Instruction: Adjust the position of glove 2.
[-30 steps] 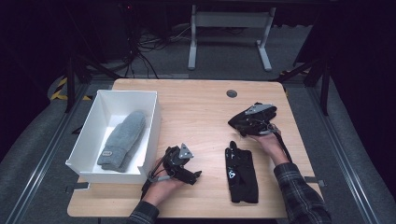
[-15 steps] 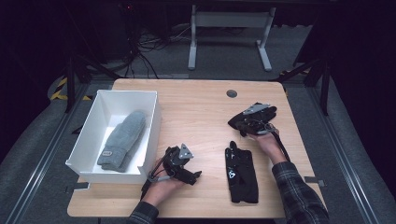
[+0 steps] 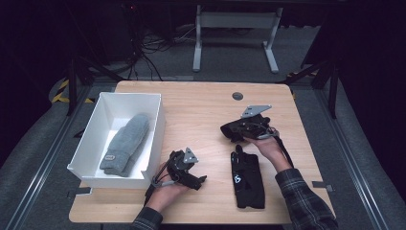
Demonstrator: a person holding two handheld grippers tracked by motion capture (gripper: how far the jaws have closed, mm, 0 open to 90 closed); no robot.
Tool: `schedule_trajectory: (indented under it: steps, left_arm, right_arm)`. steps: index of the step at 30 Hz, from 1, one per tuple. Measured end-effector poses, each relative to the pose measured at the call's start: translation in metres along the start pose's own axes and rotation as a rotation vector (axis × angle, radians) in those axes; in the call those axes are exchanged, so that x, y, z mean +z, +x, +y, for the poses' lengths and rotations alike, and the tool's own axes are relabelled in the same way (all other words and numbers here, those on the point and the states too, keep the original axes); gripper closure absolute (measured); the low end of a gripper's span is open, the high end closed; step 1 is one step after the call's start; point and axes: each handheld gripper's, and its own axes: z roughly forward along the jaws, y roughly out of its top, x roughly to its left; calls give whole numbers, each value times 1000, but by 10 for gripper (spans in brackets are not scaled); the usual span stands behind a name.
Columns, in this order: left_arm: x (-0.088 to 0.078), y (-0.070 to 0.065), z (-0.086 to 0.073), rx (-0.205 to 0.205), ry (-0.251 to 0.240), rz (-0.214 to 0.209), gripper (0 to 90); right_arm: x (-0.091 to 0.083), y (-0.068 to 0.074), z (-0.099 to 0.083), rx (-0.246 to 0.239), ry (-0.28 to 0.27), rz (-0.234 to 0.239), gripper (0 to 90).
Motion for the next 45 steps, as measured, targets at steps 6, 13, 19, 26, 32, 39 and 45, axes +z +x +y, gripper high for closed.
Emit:
schedule_trajectory:
  steps: [6, 13, 19, 26, 32, 39, 45]
  left_arm:
    - [0, 0, 0, 0, 1, 0, 0]
    - [0, 0, 0, 0, 2, -1, 0]
    - [0, 0, 0, -2, 0, 0, 0]
    - [0, 0, 0, -3, 0, 0, 0]
    - [0, 0, 0, -4, 0, 1, 0]
    - [-7, -2, 5, -28, 25, 20, 144]
    - [-22, -2, 14, -56, -24, 27, 441]
  right_arm:
    - [5, 30, 13, -66, -7, 61, 886]
    - [9, 62, 21, -136, -2, 117, 886]
    - [22, 90, 17, -176, 22, 180, 886]
    - [36, 101, 11, -175, 34, 211, 749]
    - [26, 93, 8, -133, 17, 200, 631]
    - [4, 72, -11, -51, 14, 157, 497]
    - [-29, 43, -38, 25, 0, 78, 419]
